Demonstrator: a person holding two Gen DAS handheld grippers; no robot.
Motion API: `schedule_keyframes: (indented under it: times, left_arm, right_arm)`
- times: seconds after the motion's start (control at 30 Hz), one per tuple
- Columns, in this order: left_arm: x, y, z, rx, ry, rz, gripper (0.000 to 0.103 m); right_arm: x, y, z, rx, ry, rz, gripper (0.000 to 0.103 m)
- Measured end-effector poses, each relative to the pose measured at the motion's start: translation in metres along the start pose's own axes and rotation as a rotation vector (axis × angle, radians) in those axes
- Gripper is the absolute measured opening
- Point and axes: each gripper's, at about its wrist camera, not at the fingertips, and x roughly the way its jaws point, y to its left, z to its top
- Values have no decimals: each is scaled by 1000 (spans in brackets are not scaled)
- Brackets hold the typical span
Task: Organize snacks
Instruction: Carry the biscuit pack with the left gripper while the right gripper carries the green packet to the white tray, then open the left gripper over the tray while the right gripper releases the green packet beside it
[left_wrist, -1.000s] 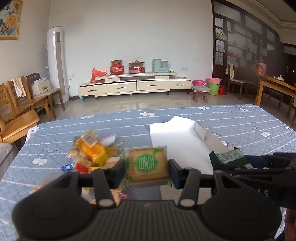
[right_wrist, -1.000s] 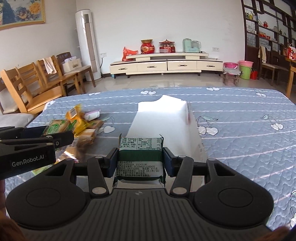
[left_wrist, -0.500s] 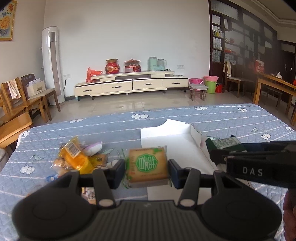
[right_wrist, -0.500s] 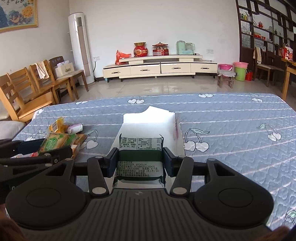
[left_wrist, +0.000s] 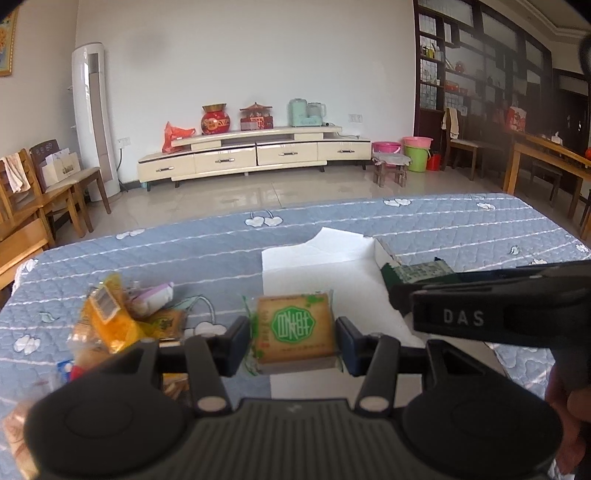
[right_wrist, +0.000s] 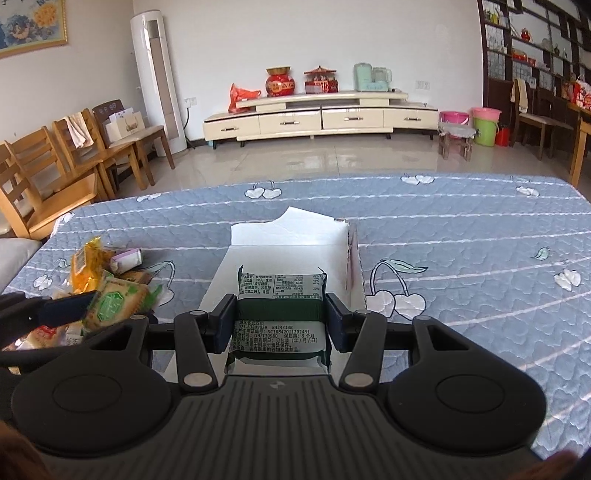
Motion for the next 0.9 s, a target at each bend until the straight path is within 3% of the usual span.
schedule_keyframes:
  times: [0.53,0.7,0.73,0.77,0.8,0.83,0.9]
  left_arm:
    - [70,-12,32,-4,41,0,50]
    - [87,-17,38,-7,58,-66,56]
    - [89,-17,38,-12,66,-76,59]
    - [89,-17,37,-13,65,-78,61]
    - [87,-16,35,-12,59,-78,64]
    - [84,-15,34,-14,53,-80,68]
    - [80,-12,31,-20,55,-72,71]
  right_arm:
    - [66,-14,50,-12,56,-23,62]
    - [82,-14,60,-33,60,-40,64]
    - [84,-15,61,-37,51,-49,67]
    - [83,-15,62,-41,34,-60,76]
    - [80,-15,62,-49,12,-64,91]
    - [76,-15,60,-47,-7,-61,98]
    - [66,-18,56,-25,-29,-56,100]
